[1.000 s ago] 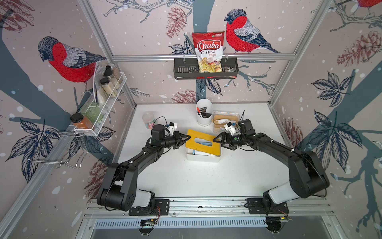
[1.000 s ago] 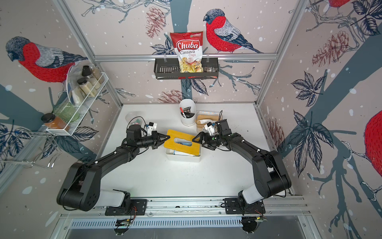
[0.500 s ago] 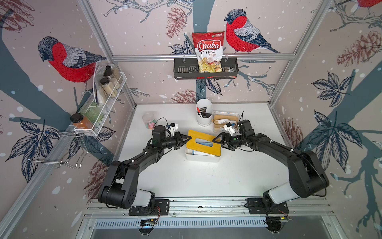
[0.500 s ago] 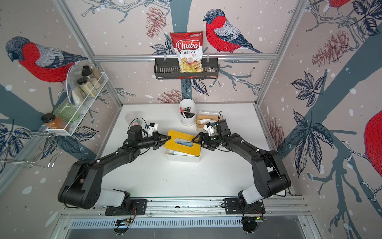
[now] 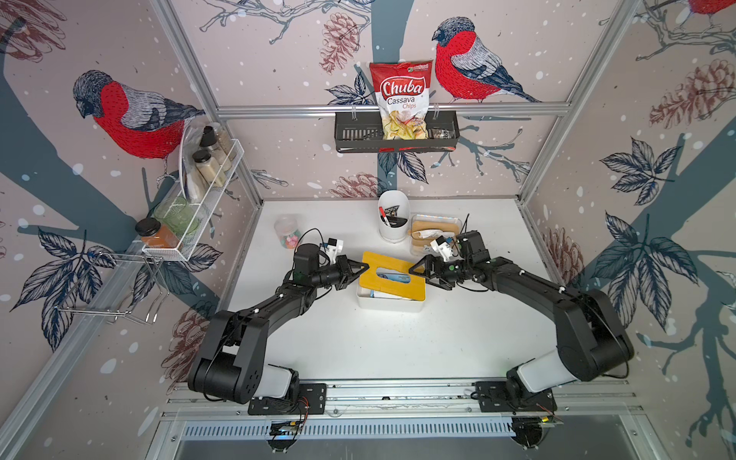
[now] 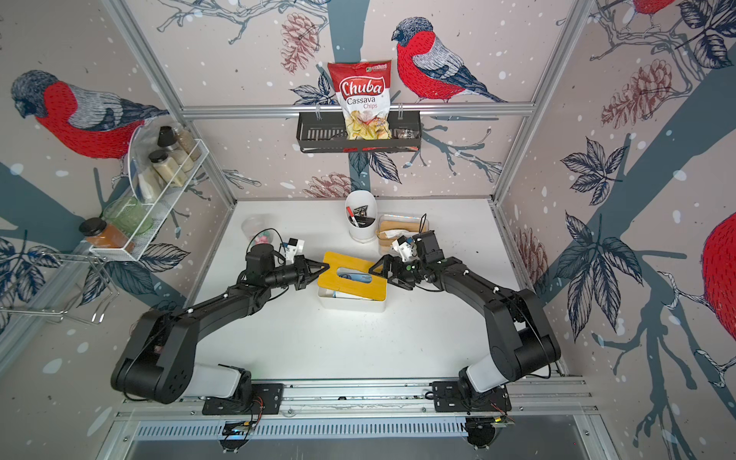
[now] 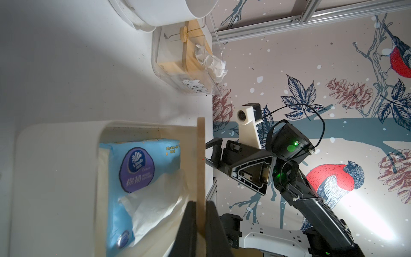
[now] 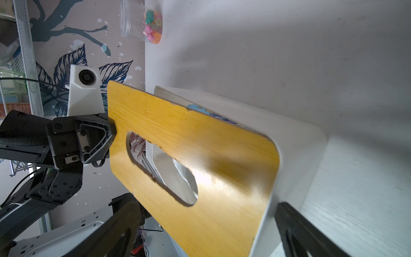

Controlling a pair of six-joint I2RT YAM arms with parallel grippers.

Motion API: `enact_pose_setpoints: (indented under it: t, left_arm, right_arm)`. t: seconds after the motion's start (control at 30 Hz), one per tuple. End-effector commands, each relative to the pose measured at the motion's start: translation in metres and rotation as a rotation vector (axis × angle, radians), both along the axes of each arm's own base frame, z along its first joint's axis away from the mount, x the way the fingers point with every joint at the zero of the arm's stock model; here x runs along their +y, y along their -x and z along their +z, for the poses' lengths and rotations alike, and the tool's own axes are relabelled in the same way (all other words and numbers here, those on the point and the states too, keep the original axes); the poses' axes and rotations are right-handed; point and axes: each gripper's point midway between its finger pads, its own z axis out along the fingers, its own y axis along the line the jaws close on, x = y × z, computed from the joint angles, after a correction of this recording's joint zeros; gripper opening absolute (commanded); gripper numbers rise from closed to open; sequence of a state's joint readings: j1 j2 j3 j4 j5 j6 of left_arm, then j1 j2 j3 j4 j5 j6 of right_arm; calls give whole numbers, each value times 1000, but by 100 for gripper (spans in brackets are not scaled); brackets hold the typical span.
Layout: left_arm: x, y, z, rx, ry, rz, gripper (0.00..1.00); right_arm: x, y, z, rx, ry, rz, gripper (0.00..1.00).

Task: Put the tissue paper into the tissue box
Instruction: Close the box lid on the tissue box.

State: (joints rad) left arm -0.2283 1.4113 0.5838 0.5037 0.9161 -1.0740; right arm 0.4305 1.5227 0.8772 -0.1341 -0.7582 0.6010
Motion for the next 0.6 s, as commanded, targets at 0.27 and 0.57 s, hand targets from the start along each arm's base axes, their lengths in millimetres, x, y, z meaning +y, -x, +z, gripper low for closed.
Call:
enact_pose_setpoints:
  t: [0.27,0.57]
  left_arm:
    - [-4,4,4,-26,35,13,0]
    - [-8,8,-3,-13,33,17,0]
  right_arm:
    - [10,-1,4,-39,29,-1,99]
    - [11,-3,-5,-90,175,-22,96]
